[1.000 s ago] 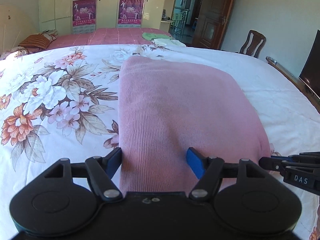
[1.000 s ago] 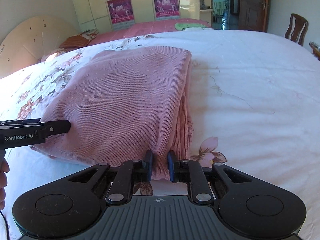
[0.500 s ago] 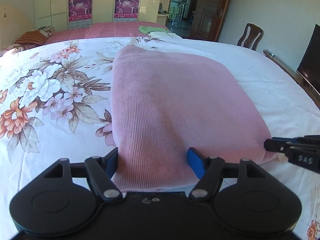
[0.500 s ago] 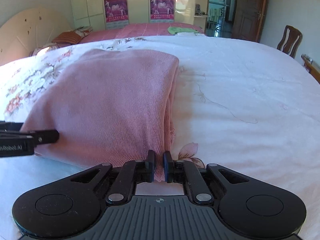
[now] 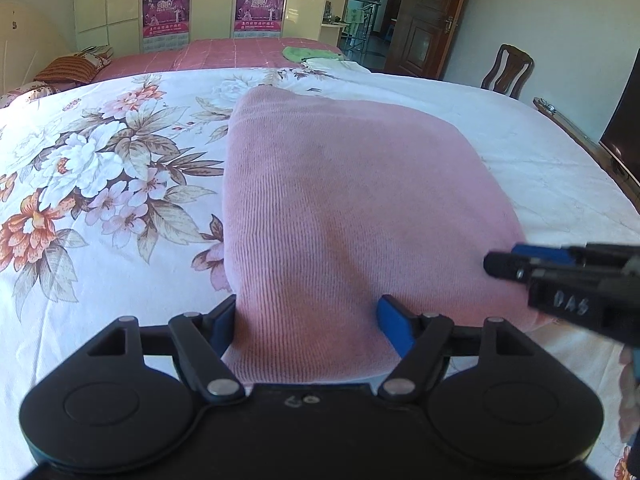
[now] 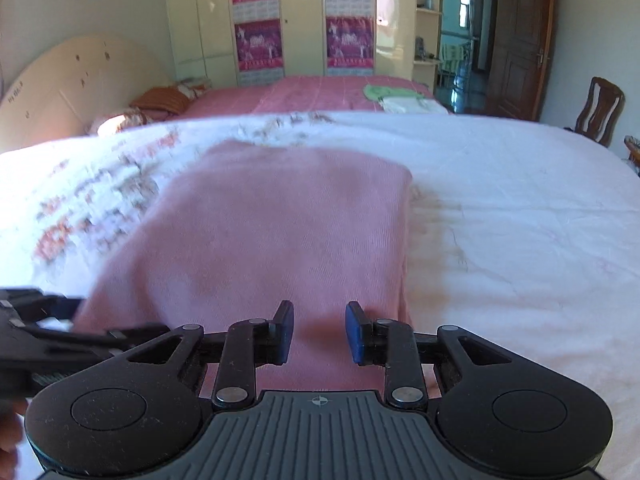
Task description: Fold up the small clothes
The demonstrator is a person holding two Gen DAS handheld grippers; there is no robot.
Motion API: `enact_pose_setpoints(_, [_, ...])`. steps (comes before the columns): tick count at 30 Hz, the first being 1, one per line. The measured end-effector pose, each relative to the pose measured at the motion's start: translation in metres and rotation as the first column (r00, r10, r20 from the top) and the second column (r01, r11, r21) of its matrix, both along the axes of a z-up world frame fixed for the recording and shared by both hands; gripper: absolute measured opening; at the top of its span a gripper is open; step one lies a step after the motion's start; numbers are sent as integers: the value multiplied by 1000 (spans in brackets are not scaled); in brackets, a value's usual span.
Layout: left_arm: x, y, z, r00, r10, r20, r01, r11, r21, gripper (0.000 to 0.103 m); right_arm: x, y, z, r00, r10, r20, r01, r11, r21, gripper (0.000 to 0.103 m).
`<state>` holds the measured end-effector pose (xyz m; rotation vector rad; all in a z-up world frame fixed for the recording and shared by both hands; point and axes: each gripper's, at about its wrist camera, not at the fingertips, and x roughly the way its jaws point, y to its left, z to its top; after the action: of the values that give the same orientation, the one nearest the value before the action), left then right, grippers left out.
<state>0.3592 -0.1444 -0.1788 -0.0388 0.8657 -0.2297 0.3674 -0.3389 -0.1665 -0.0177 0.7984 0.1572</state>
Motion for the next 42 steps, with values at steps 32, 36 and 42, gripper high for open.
enact_pose_setpoints(32, [97,31,-13,992,46,-117,-78,954,-289,64,91,-72,-16,990,-52,-132,103,901,421,52])
enact_pose_setpoints(36, [95,25,-5,993,47,-112,-76,957,-279,46,90,-70,-13,989,-4,-145,68,894,443,26])
enact_pose_setpoints(42, [94,18,-1,995,51,-90,-71,969,-237,39,91,-64,-14,989,-32,-144,92,899,429,29])
